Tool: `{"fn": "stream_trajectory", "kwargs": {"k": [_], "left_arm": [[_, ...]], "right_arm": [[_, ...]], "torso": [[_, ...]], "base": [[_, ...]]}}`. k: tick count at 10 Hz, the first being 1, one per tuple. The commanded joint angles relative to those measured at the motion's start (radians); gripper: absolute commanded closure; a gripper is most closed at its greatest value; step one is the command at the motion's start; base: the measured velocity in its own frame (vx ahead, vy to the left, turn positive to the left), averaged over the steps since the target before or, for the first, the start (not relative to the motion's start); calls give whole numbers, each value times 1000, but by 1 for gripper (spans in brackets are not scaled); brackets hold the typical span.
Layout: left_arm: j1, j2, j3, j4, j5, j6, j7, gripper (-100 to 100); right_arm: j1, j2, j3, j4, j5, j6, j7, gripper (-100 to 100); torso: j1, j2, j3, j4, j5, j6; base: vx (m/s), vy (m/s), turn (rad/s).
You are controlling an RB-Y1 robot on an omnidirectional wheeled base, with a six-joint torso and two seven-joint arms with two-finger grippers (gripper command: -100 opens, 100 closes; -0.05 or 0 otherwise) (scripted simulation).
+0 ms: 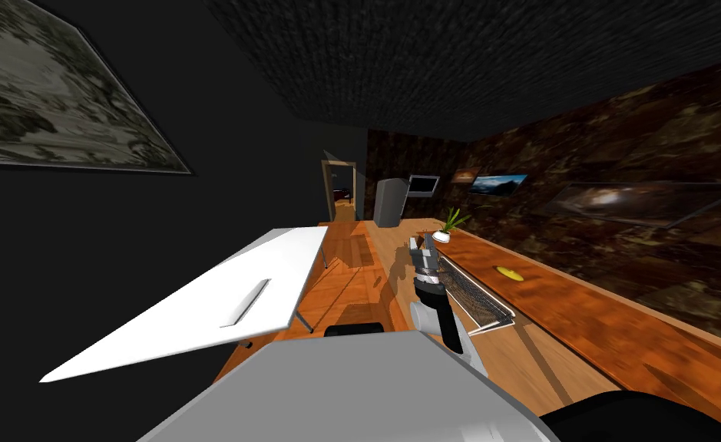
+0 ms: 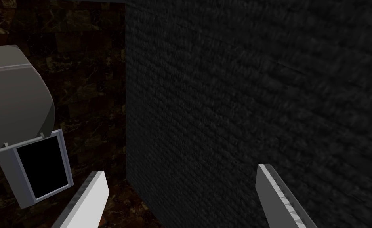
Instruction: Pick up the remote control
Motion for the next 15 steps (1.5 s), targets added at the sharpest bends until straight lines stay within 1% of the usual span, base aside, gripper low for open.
{"fn": "stream_trajectory", "kwargs": {"k": [1,2,3,4,5,6,7,8,9,10,11,12,14,15], "left_arm": [[-2,4,-5,28,0,-4,0,-100],[-1,42,-35,64,1,-13,0,-100],[-1,42,-35,77,1,-13,0,-100],[-1,79,-65,119,3,-20,-1,-100],[-5,109,-95,174,6,-25,-3,-100],[-5,116,-95,179,6,-25,-3,-100],[-5,116,-95,200,6,-25,-3,-100],[-10,150,-123,240,9,-30,-4,-100],[-18,179,-151,299,13,-33,-7,-100],[-28,212,-179,336,17,-36,-9,-100],[-40,238,-205,390,22,-37,-12,-100],[-40,243,-205,390,22,-37,-12,-100],[-40,243,-205,390,22,-37,-12,-100],[-55,269,-229,428,27,-38,-15,-100]], "right_arm": [[0,0,0,0,0,0,0,0],[0,0,0,0,0,0,0,0],[0,0,0,0,0,0,0,0],[0,0,0,0,0,0,0,0],[0,0,0,0,0,0,0,0],[0,0,0,0,0,0,0,0],[0,0,0,0,0,0,0,0],[0,0,0,0,0,0,0,0],[0,0,0,0,0,0,0,0],[0,0,0,0,0,0,0,0],[0,0,0,0,0,0,0,0],[0,0,0,0,0,0,0,0],[0,0,0,0,0,0,0,0],[0,0,0,0,0,0,0,0]], "torso": [[0,0,0,0,0,0],[0,2,1,0,0,0],[0,0,0,0,0,0],[0,0,0,0,0,0],[1,-2,-1,0,0,0],[1,-6,-3,-1,0,0],[0,-5,-3,-1,0,0],[0,0,0,0,0,0],[1,0,0,0,0,0],[2,-4,-2,-1,0,1],[1,-10,-5,-2,0,1],[1,-12,-7,-3,0,1],[0,-2,-1,-1,0,-1],[0,4,2,1,0,-1]], "base": [[39,-14,-5],[77,-31,-78],[91,-30,-42],[124,-8,-60],[188,-14,-146],[145,-28,-42],[58,-12,24],[79,1,-76],[166,1,-163],[250,-10,-127],[269,-7,-150],[183,-1,-62],[28,-6,21],[65,-17,-109]]}}
